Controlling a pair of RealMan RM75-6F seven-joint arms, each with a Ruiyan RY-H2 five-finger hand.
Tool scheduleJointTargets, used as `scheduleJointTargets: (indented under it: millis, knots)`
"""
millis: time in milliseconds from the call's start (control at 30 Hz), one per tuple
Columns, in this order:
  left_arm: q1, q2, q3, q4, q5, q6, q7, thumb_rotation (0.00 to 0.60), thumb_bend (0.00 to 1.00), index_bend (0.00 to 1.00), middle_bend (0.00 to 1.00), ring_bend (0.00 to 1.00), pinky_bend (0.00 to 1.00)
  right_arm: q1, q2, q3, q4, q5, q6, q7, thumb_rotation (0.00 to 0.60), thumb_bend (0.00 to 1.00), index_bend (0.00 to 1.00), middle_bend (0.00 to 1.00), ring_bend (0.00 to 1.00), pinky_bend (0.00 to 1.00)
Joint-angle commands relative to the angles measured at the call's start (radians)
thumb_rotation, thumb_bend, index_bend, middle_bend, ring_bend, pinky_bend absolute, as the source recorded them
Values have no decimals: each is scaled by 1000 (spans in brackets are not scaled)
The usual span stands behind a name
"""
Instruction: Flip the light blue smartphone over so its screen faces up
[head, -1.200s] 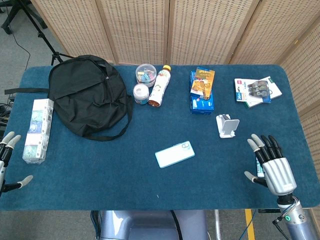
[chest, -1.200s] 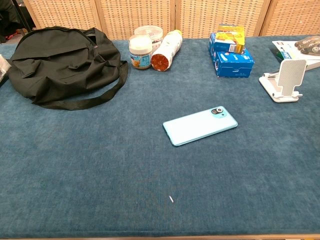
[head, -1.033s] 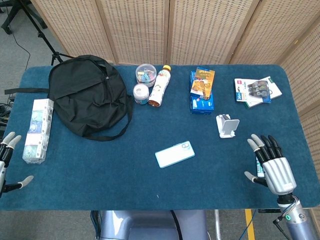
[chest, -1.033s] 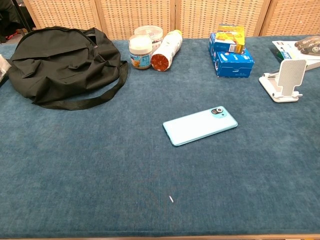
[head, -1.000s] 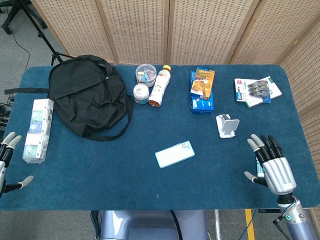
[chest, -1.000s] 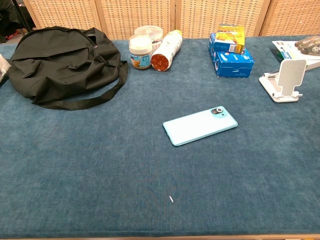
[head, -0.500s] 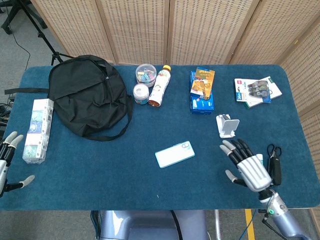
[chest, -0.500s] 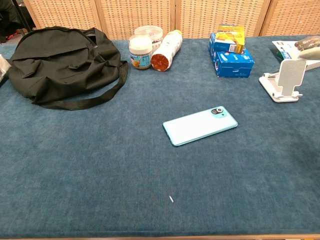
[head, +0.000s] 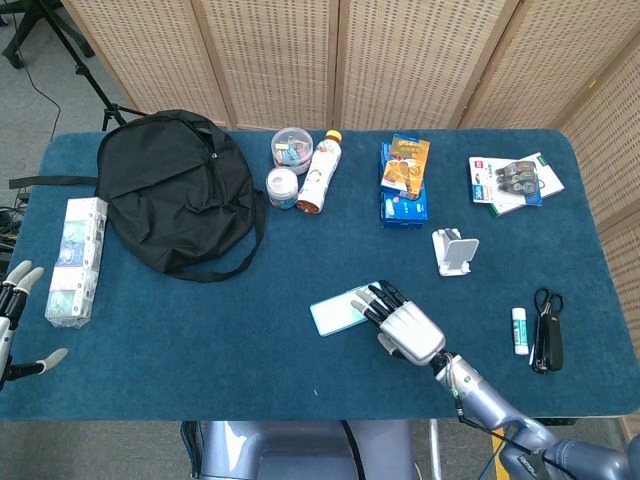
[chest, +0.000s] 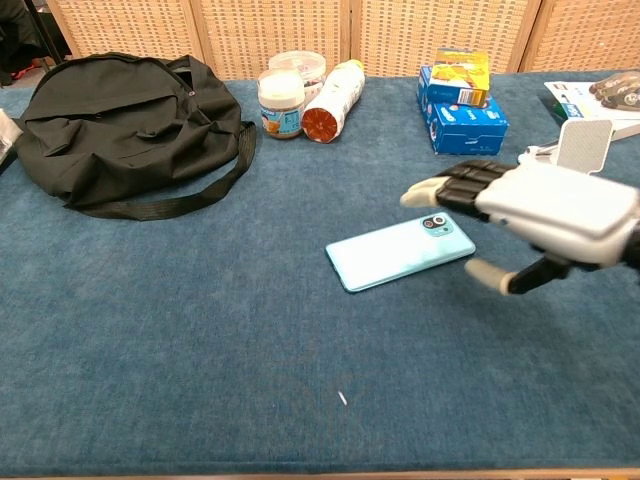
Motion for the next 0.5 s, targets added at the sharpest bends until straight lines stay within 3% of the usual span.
scheduleJointTargets:
  millis: [33, 500]
  knots:
    - [0, 3, -1, 1, -1, 0, -5, 600, 0, 0, 0, 0, 0, 33, -54, 18, 34, 40, -56, -44, 600, 439, 57, 0, 0, 0]
    - [-1, 10, -2, 2, -2, -1, -24, 600, 0, 0, 0, 0, 0, 89, -105, 66, 37, 108, -114, -184, 600, 517, 57, 0, 0, 0]
